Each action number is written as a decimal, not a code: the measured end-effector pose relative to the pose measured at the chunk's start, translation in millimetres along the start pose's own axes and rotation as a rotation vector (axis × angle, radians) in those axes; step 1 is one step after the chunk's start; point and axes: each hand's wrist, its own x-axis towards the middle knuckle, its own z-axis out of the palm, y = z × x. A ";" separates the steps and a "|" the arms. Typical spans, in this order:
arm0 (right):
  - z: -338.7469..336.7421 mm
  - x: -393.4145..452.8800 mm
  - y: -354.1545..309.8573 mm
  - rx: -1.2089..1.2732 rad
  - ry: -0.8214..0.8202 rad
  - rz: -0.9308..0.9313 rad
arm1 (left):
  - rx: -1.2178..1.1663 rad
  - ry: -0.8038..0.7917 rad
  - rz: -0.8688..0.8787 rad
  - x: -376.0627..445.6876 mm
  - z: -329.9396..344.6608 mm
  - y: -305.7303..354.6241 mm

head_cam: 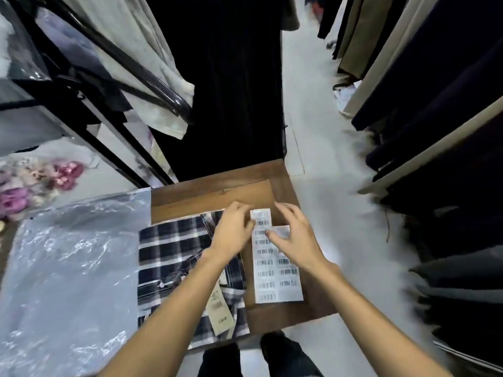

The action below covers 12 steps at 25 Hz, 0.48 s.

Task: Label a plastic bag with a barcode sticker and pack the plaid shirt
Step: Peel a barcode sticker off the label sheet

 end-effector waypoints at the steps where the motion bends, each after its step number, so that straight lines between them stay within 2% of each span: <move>1: 3.7 4.1 5.3 0.041 -0.008 0.047 | -0.032 -0.022 -0.042 8.3 4.2 -3.5; 3: 5.4 9.6 6.0 0.084 -0.041 0.113 | -0.027 -0.081 -0.099 18.5 6.1 -4.9; 8: 14.4 14.9 13.4 0.065 -0.105 0.142 | 0.141 -0.185 -0.043 40.4 5.3 -8.8; 12: 22.3 16.1 20.8 0.039 -0.104 0.157 | 0.097 -0.247 -0.034 48.4 4.9 -7.5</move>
